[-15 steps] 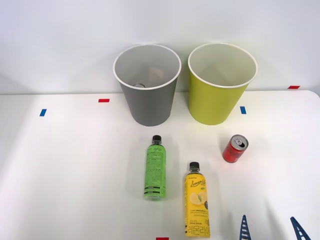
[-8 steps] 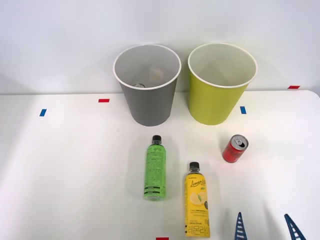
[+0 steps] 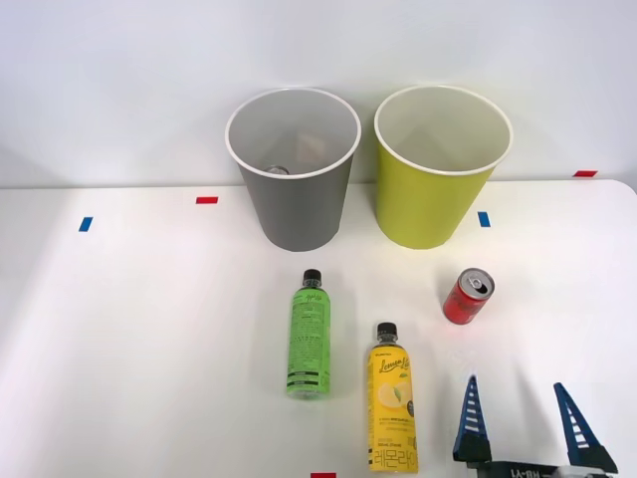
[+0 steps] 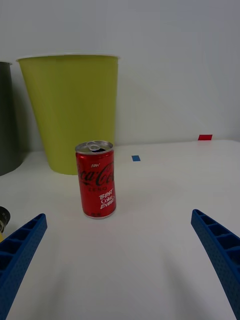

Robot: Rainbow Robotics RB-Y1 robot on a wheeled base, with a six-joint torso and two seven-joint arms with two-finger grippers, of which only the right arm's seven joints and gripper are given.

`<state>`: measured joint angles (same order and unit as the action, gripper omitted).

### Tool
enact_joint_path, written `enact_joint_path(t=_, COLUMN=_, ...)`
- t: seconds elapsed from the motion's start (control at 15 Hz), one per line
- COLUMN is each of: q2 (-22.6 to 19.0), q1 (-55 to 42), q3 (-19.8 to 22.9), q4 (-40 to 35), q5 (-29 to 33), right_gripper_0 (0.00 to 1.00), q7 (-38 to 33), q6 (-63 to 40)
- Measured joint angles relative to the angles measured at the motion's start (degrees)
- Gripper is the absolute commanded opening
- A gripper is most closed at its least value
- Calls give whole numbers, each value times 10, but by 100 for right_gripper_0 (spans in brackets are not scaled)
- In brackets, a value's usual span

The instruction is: Put cans in the gray bin, plastic bottles in the light green bin

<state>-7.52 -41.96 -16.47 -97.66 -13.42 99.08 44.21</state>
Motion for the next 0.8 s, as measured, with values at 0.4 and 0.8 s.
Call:
enact_joint_path(t=0.4, q2=14, q1=109, q3=24, q4=74, q5=-4, right_gripper_0=100, q7=4, q6=2)
enact_joint_path(t=0.8, q2=22, q1=189, q3=46, q4=134, q5=-3, right_gripper_0=100, q7=4, q6=-17)
